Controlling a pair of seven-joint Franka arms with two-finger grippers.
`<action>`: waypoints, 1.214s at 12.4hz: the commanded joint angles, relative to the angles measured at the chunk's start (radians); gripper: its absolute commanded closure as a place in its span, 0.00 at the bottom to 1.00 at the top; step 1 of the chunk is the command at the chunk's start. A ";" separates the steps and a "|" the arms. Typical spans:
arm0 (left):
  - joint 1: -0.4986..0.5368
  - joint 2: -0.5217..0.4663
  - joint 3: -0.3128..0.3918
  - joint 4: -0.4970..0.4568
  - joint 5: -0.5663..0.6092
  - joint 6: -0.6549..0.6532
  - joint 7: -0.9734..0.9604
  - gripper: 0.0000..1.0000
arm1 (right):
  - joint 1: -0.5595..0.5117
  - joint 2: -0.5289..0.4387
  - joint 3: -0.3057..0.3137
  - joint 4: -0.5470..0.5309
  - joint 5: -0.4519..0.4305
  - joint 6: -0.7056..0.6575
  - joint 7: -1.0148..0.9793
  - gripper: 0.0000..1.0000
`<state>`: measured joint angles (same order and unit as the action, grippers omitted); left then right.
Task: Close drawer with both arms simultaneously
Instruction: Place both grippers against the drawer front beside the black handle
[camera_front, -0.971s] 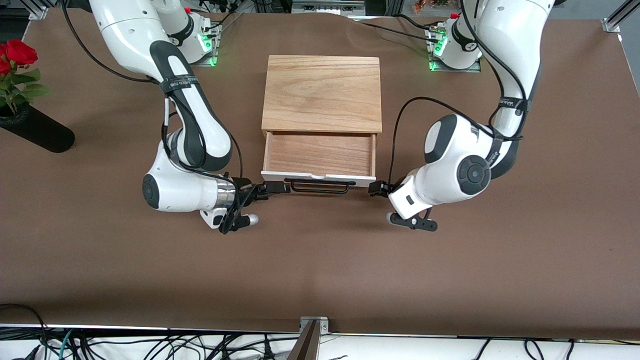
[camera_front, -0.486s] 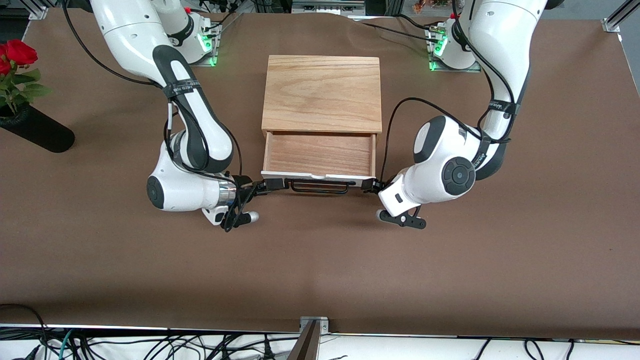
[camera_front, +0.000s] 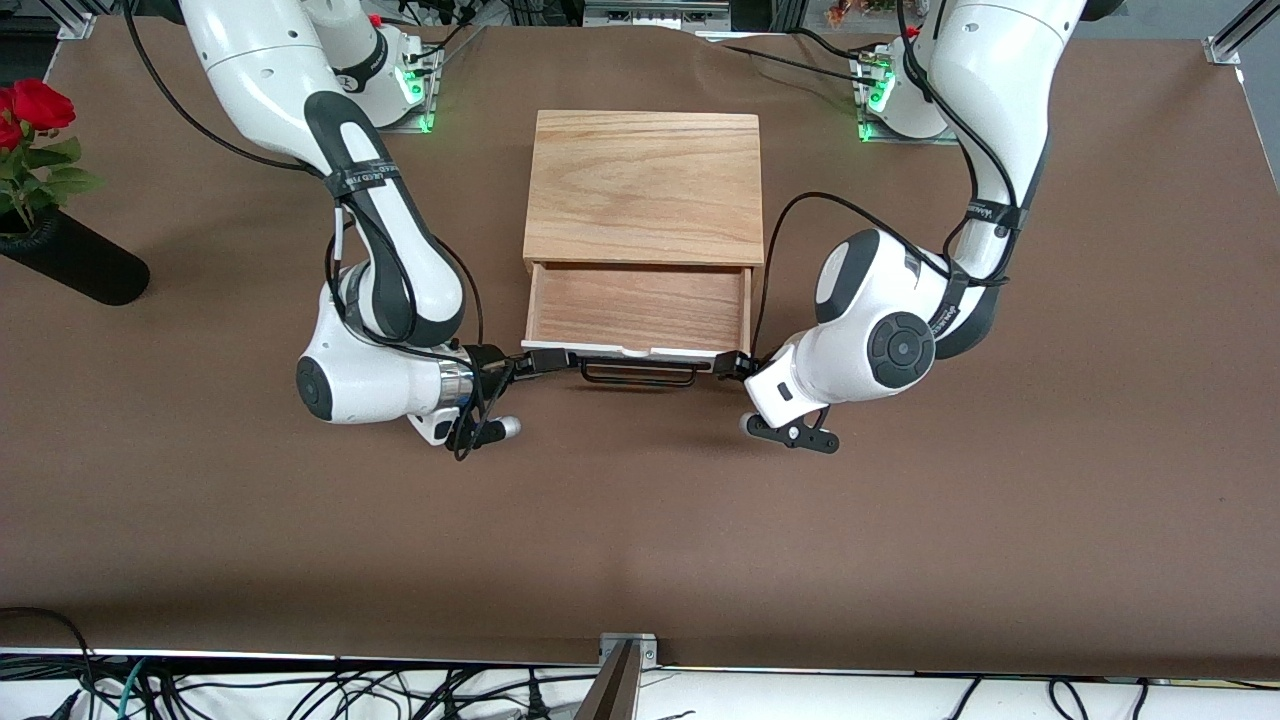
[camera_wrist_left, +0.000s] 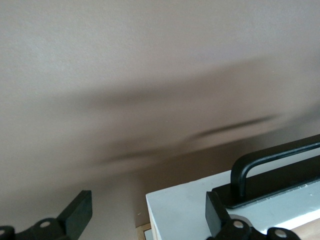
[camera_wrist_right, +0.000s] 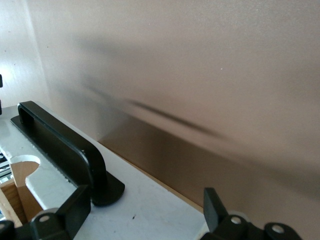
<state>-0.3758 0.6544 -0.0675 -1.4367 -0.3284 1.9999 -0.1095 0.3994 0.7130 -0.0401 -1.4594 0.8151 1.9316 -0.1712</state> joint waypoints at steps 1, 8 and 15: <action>0.006 0.001 -0.008 -0.014 -0.046 -0.012 0.007 0.00 | -0.010 -0.038 -0.004 -0.029 0.013 -0.062 -0.019 0.00; 0.009 -0.001 -0.008 -0.031 -0.074 -0.070 0.019 0.00 | -0.010 -0.038 -0.006 -0.033 0.003 -0.103 -0.021 0.00; 0.017 -0.013 -0.032 -0.065 -0.077 -0.120 0.019 0.00 | -0.005 -0.076 -0.003 -0.166 -0.008 -0.140 -0.111 0.00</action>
<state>-0.3663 0.6618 -0.0857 -1.4582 -0.3794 1.9496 -0.1096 0.3901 0.7046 -0.0498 -1.4789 0.8239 1.8449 -0.1851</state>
